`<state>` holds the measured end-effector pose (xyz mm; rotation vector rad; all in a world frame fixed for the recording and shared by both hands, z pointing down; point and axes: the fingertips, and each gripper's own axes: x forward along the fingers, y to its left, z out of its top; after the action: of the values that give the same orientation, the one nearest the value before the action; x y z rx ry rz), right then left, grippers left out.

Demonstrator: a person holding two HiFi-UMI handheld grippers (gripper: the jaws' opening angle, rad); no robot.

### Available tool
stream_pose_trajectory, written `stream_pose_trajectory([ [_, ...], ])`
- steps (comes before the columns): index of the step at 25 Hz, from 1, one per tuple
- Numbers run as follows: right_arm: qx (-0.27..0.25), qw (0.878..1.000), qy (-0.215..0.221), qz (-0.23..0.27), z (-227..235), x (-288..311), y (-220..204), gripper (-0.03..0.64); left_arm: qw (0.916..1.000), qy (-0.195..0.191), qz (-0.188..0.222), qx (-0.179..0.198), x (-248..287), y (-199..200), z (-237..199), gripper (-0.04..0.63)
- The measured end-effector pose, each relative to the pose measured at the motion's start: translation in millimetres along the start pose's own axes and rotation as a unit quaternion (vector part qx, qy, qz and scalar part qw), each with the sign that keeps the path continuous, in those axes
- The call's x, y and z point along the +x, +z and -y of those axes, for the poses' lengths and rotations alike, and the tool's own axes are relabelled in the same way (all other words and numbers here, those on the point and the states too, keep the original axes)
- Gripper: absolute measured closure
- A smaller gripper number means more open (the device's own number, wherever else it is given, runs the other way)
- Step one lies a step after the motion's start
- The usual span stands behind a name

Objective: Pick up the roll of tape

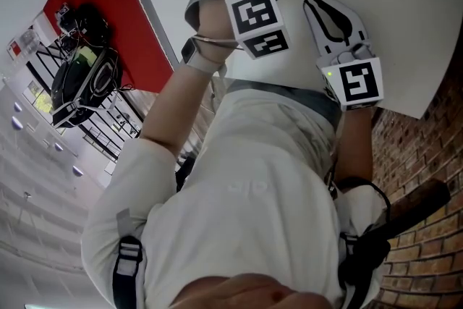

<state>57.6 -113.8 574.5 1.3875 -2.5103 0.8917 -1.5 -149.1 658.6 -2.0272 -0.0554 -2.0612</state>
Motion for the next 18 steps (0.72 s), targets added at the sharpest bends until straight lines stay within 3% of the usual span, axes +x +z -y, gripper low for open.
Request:
stream_pose_trajectory([
  [6,-0.014,1.0,-0.002,-0.004,2.9,-2.0,-12.5,0.572,0.9993,-0.036,-0.011,-0.008,1.9,0.8,1.5,0.469],
  [18,-0.001,1.0,-0.005,0.0,-0.9,-8.6,1.3,0.572,0.9996,-0.027,0.0,-0.004,-0.5,3.4,-0.9,0.469],
])
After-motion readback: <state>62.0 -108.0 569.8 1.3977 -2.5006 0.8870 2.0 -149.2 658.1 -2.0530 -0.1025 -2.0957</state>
